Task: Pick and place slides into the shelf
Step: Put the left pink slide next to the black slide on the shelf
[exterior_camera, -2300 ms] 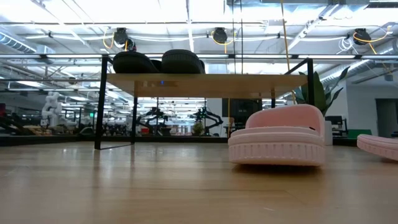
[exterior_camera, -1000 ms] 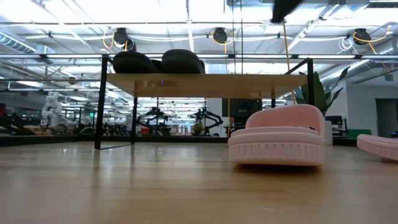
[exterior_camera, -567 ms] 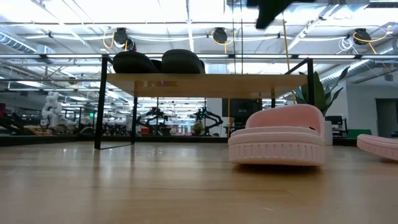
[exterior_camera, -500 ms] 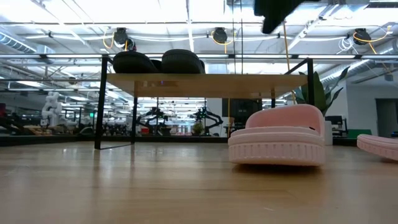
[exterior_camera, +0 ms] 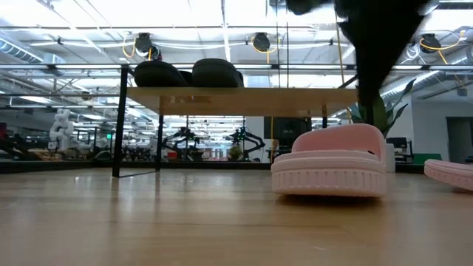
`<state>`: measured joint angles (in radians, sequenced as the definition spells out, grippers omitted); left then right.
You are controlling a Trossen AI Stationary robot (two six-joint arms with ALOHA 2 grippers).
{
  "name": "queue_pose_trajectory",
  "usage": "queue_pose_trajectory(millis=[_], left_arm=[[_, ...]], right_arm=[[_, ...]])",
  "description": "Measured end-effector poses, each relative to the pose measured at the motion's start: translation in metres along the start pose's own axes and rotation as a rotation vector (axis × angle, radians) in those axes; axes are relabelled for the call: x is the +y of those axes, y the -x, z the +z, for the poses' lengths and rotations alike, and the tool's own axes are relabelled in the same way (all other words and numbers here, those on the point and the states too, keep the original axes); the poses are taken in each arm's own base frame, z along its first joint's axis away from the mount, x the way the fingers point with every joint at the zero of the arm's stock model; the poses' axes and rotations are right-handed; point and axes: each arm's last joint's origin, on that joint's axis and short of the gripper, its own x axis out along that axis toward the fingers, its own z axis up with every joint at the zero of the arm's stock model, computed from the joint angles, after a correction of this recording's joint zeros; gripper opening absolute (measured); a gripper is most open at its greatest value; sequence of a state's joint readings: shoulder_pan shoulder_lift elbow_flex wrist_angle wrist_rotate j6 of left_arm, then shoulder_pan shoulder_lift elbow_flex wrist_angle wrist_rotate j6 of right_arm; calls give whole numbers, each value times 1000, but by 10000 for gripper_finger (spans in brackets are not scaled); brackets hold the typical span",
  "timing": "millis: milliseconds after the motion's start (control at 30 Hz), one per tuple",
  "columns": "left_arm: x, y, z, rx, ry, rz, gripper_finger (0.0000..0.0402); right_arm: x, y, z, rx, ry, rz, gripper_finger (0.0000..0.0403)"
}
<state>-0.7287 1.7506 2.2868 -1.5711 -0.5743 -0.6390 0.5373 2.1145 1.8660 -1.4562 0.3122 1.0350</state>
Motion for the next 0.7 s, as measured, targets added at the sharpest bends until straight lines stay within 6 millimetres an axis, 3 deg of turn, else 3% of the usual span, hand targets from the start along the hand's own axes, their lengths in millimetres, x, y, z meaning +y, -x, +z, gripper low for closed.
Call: queue_pose_trajectory(millis=[233,700], left_arm=[[0,0,0,0,26,0,253],[7,-5,4,27,82,-8,253]], right_arm=[[5,-22,-6,92,61,-157,160],[8,-30,7,44,52,-117,160]])
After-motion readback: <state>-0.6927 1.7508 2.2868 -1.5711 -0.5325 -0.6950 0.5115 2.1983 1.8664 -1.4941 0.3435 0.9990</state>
